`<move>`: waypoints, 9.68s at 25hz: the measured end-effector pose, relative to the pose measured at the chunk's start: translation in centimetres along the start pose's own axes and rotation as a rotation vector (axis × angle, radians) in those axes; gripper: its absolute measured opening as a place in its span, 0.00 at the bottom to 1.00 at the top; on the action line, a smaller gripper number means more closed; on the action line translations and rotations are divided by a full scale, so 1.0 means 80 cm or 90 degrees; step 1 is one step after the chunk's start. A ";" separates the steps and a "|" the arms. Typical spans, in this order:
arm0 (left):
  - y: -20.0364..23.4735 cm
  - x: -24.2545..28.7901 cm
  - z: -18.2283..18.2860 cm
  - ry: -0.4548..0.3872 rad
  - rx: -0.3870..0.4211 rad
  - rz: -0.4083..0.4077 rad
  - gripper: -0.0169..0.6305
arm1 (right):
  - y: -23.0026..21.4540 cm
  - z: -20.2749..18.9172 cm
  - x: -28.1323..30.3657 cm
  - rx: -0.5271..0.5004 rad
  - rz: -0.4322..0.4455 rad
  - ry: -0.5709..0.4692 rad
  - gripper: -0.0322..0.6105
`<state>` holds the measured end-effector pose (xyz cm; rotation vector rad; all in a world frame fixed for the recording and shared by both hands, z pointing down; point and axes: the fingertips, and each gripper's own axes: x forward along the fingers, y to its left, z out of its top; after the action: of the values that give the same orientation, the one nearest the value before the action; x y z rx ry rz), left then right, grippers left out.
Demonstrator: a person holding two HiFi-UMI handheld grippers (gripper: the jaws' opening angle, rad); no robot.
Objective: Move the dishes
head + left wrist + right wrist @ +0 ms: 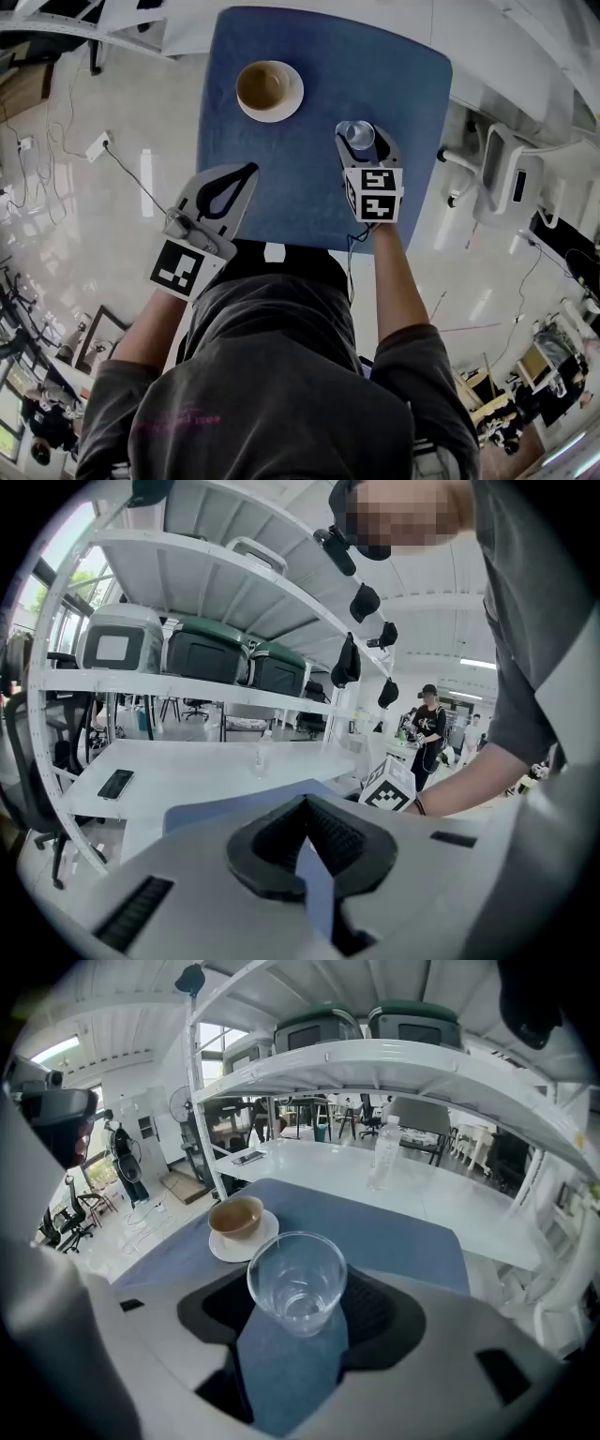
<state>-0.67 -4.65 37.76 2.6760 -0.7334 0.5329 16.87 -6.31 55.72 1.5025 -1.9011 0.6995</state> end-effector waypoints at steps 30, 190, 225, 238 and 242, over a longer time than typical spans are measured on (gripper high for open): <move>-0.051 0.009 -0.001 0.016 0.061 -0.105 0.03 | -0.007 -0.124 -0.086 0.091 -0.075 0.053 0.49; 0.265 0.180 -0.249 0.431 -0.161 -0.048 0.17 | 0.066 0.018 0.191 0.293 0.087 0.143 0.27; 0.260 0.181 -0.251 0.439 -0.398 -0.074 0.09 | 0.080 0.018 0.193 0.461 0.154 0.173 0.13; 0.258 0.166 -0.245 0.440 -0.395 -0.075 0.08 | 0.092 0.022 0.180 0.466 0.174 0.175 0.13; 0.258 0.158 -0.238 0.431 -0.392 -0.076 0.08 | 0.098 0.028 0.172 0.463 0.172 0.172 0.13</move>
<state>-6.76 -19.46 64.06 1.7901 -0.4323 0.9310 6.58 -15.27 64.09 1.4429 -1.7330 1.7656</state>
